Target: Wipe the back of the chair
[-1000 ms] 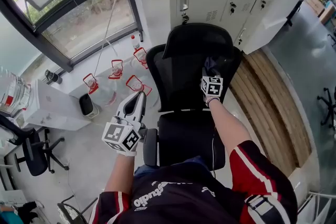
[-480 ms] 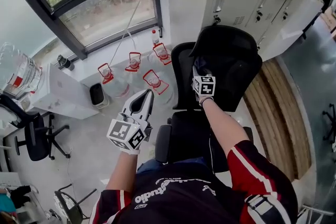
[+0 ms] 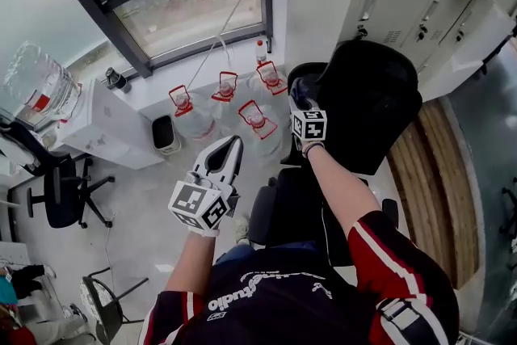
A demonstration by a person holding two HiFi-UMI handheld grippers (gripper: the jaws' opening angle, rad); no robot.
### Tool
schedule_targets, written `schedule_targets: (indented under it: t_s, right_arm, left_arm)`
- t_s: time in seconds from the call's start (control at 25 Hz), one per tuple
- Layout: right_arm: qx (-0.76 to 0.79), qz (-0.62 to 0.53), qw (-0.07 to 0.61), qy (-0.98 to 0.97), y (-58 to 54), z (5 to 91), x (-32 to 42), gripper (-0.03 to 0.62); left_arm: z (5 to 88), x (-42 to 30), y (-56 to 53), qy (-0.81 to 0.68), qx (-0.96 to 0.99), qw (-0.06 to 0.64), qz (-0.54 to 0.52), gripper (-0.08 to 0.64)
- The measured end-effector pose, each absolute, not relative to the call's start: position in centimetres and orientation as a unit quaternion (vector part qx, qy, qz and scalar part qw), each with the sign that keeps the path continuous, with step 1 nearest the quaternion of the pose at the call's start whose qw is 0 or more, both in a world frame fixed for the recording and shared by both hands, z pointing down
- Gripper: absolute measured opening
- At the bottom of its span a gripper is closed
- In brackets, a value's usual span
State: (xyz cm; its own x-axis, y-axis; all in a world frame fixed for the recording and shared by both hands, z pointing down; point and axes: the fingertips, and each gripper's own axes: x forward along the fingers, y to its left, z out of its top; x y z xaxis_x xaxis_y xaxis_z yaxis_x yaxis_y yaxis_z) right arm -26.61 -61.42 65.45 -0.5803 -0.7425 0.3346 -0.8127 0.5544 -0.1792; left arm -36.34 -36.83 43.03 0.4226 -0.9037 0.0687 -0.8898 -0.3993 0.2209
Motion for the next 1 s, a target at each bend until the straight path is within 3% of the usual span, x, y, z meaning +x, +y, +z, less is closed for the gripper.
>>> schedule_targets:
  t_s: [0.24,1.0]
  right_arm:
    - [0.369,0.156,0.098,-0.911,-57.9,64.7,-30.8,0.063]
    - [0.413,0.189,0.15,-0.878,-57.2,74.5,-25.5,0.063]
  left_arm:
    - [42.8,-37.0,-35.7,-0.543,0.831,0.112,-0.04,0.025]
    - [46.4,-35.3,-37.2,-0.529,0.837,0.138,-0.016,0.025]
